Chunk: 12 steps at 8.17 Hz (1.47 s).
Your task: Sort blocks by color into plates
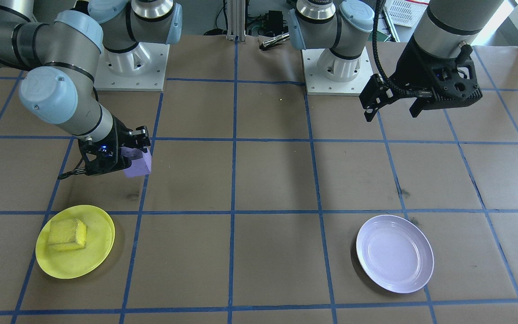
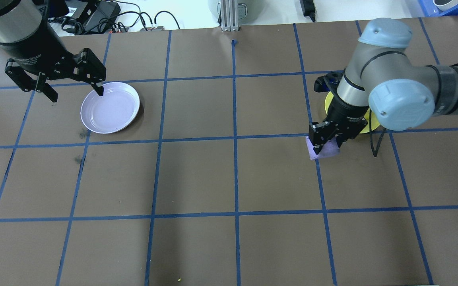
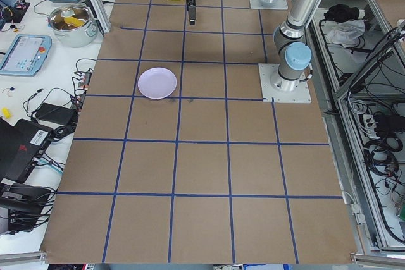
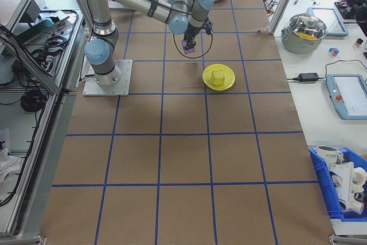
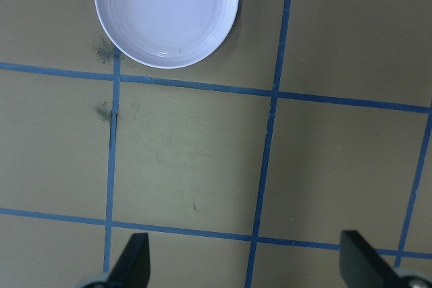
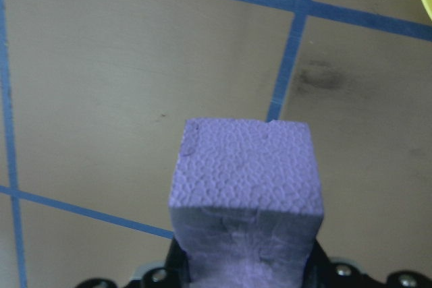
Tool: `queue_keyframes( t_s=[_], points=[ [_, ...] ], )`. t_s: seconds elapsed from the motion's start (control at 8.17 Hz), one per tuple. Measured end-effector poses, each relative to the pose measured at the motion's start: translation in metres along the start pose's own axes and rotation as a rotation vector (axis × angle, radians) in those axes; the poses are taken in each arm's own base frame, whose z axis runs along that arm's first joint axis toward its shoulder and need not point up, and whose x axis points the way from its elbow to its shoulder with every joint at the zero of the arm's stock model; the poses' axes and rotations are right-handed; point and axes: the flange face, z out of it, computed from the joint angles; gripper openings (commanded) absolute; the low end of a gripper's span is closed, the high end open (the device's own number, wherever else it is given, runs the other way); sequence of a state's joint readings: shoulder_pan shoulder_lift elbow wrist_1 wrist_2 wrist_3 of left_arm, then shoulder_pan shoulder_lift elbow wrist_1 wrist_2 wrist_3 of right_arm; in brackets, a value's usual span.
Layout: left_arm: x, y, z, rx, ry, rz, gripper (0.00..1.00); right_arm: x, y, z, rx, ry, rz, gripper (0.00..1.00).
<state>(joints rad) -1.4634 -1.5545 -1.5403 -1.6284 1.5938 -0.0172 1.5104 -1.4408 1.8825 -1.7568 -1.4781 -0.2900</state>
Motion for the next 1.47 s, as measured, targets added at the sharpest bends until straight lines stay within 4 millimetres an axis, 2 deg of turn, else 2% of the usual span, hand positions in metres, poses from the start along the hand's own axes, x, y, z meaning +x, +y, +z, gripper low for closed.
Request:
queue_keyframes(
  t_s=[0.24, 0.37, 0.61, 0.86, 0.98, 1.1, 1.22, 1.35, 1.47],
  points=[
    [0.001, -0.002, 0.003, -0.005, 0.011, -0.005, 1.00, -0.079, -0.009, -0.016, 0.053, -0.032, 0.009, 0.00],
    [0.001, -0.002, 0.003, -0.005, 0.009, -0.005, 1.00, -0.123, -0.014, -0.016, 0.083, -0.049, 0.029, 0.00],
    [0.001, -0.002, 0.002, -0.003, 0.005, -0.002, 1.00, -0.205, -0.033, 0.006, 0.134, -0.063, 0.070, 0.00],
    [0.001, -0.002, 0.002, -0.003, 0.005, 0.000, 1.00, -0.271, -0.054, 0.036, 0.139, -0.061, 0.117, 0.00],
    [0.001, -0.002, 0.002, -0.004, 0.006, 0.000, 1.00, -0.294, -0.058, 0.050, 0.128, -0.056, 0.136, 0.00],
    [0.001, -0.002, 0.002, -0.004, 0.006, 0.000, 1.00, -0.307, -0.059, 0.060, 0.120, -0.055, 0.149, 0.00],
    [0.001, -0.002, 0.002, -0.003, 0.006, 0.000, 1.00, -0.314, -0.061, 0.068, 0.113, -0.055, 0.156, 0.35],
    [0.001, -0.002, 0.002, -0.003, 0.006, 0.000, 1.00, -0.316, -0.064, 0.077, 0.103, -0.051, 0.161, 0.54],
    [0.001, -0.002, 0.002, -0.003, 0.006, 0.000, 1.00, -0.315, -0.067, 0.085, 0.094, -0.042, 0.165, 0.83]
  ],
)
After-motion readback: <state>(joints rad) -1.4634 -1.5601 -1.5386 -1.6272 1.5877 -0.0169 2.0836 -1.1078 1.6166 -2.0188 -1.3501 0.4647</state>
